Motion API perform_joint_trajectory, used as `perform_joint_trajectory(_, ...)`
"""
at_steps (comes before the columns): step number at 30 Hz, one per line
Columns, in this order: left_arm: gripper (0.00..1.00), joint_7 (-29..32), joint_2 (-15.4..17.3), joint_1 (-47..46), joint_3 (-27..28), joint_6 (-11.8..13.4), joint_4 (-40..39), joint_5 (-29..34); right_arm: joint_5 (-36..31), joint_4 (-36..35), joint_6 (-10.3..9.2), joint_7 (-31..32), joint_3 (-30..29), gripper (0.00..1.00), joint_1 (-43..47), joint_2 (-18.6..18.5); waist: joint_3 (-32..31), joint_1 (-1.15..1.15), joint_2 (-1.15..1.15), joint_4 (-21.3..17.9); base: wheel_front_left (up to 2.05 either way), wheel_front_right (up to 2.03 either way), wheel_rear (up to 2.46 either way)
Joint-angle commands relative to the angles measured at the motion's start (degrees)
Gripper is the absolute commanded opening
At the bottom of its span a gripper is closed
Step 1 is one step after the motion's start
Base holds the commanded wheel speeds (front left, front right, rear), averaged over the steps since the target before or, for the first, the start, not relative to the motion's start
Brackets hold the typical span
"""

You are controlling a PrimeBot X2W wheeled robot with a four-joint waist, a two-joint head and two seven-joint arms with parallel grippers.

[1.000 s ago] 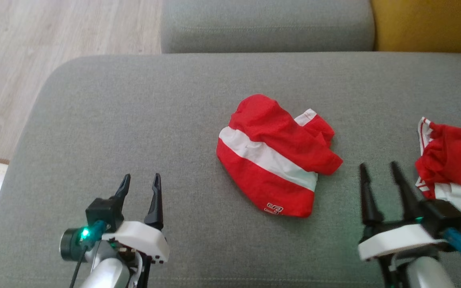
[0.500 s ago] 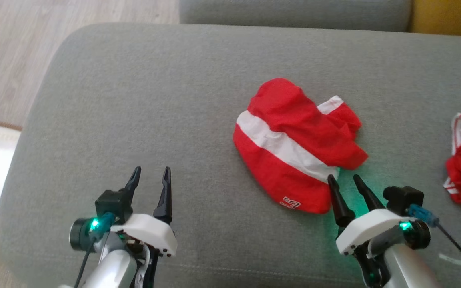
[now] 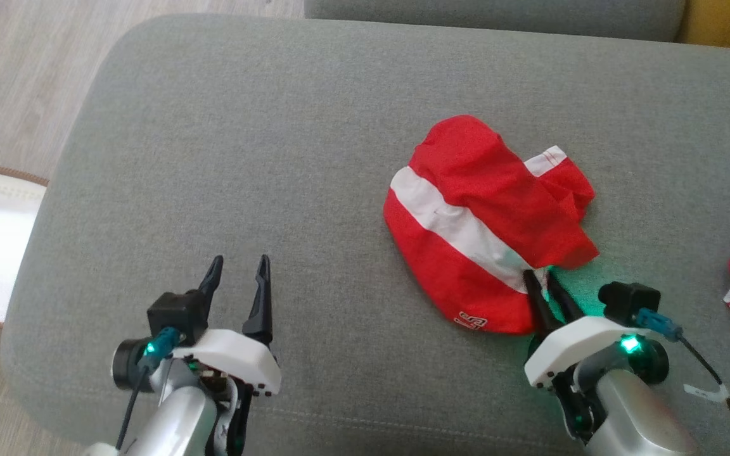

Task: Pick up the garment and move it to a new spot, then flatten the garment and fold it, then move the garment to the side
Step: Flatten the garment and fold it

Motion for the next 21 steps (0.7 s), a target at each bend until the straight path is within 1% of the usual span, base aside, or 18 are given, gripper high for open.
perform_joint_trajectory(1, 1.0, -0.7, 0.3, -2.8, 2.7, -0.3, -1.2, 0.0, 0.4, -0.1, 0.37, -1.2, 2.1, 0.0, -2.0, -0.1, -0.3, 0.0, 0.0, -0.5, 0.0, 0.0, 0.0)
perform_joint_trajectory(7, 1.0, -0.7, 0.2, -2.2, 3.6, -0.4, -0.7, 0.3, -2.1, 1.4, 0.37, -3.2, 0.7, 0.0, -2.3, -0.1, -1.5, 0.0, 0.0, -2.4, 0.0, 0.0, 0.0)
perform_joint_trajectory(12, 1.0, -0.7, -0.2, -1.6, 4.5, -0.8, -1.0, 0.7, -7.7, -0.3, 0.37, -4.2, -2.9, 0.0, -0.2, -0.1, -3.4, 0.0, 0.0, -5.7, 0.0, 0.0, 0.0)
perform_joint_trajectory(16, 1.0, -0.7, -0.2, -1.5, 5.0, -1.2, -1.1, 1.0, -14.7, -4.3, 0.37, -2.8, -7.3, 0.0, 2.4, -0.1, -4.0, 0.0, 0.0, -8.4, 0.0, 0.0, 0.0)
perform_joint_trajectory(18, 1.0, -0.7, -0.1, -1.7, 5.2, -1.4, -1.1, 1.2, -19.1, -7.5, 0.37, -1.6, -10.1, 0.0, 3.8, -0.1, -4.1, 0.0, 0.0, -9.9, 0.0, 0.0, 0.0)
perform_joint_trajectory(21, 1.0, -0.7, -0.3, -2.3, 5.1, -1.9, -0.9, 1.4, -23.0, -13.0, 0.37, 0.6, -15.3, 0.0, 5.8, -0.1, -3.8, 0.0, 0.0, -11.9, 0.0, 0.0, 0.0)
